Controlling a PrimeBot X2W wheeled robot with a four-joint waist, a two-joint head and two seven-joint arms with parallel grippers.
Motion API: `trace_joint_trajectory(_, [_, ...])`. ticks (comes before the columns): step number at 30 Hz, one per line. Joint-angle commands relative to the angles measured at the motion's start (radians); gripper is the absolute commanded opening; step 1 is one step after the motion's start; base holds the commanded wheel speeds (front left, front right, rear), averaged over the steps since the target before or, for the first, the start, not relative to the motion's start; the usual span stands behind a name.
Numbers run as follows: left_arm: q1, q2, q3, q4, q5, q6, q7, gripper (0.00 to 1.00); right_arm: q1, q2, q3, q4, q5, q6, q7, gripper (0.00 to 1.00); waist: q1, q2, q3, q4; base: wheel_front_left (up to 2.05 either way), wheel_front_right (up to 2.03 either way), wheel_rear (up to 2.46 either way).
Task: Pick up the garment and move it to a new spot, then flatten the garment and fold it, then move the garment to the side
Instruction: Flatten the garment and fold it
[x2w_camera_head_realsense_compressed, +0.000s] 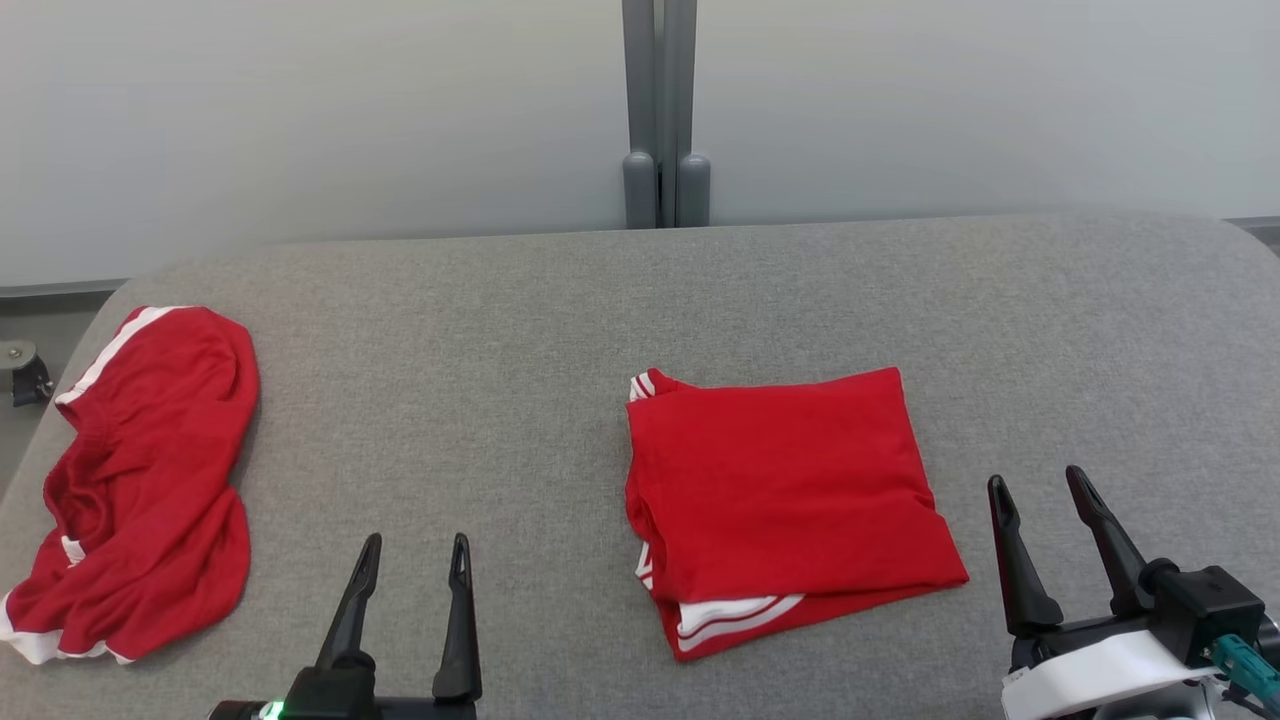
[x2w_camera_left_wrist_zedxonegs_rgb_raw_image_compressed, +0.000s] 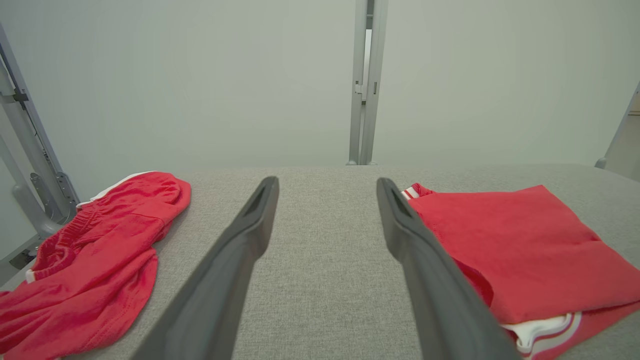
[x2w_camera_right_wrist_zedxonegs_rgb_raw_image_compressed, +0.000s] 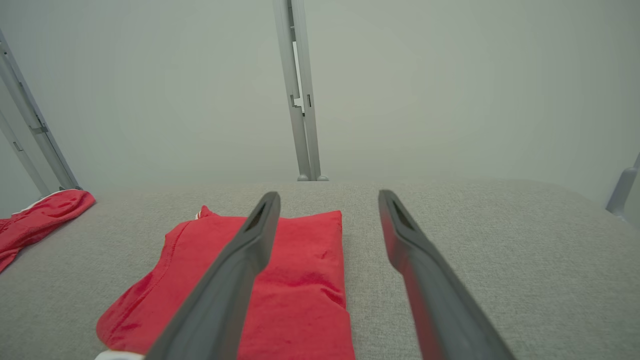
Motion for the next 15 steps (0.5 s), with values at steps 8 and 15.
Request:
trace_joint_trajectory(8, [0.007,0.001,0.005,0.0,0.006,-0.003,-0.001,1.0,0.013,0.006,0.01,-0.003,-0.008,-0.002,-0.003,1.0,0.0,0.0,0.002,0.001,0.0,0.0,0.0])
trace_joint_trajectory(15, [0.005,0.001,0.003,0.007,0.009,-0.008,-0.001,1.0,0.014,0.002,0.017,0.001,-0.003,-0.002,-0.003,1.0,0.0,0.0,-0.004,0.0,0.0,0.0,0.0])
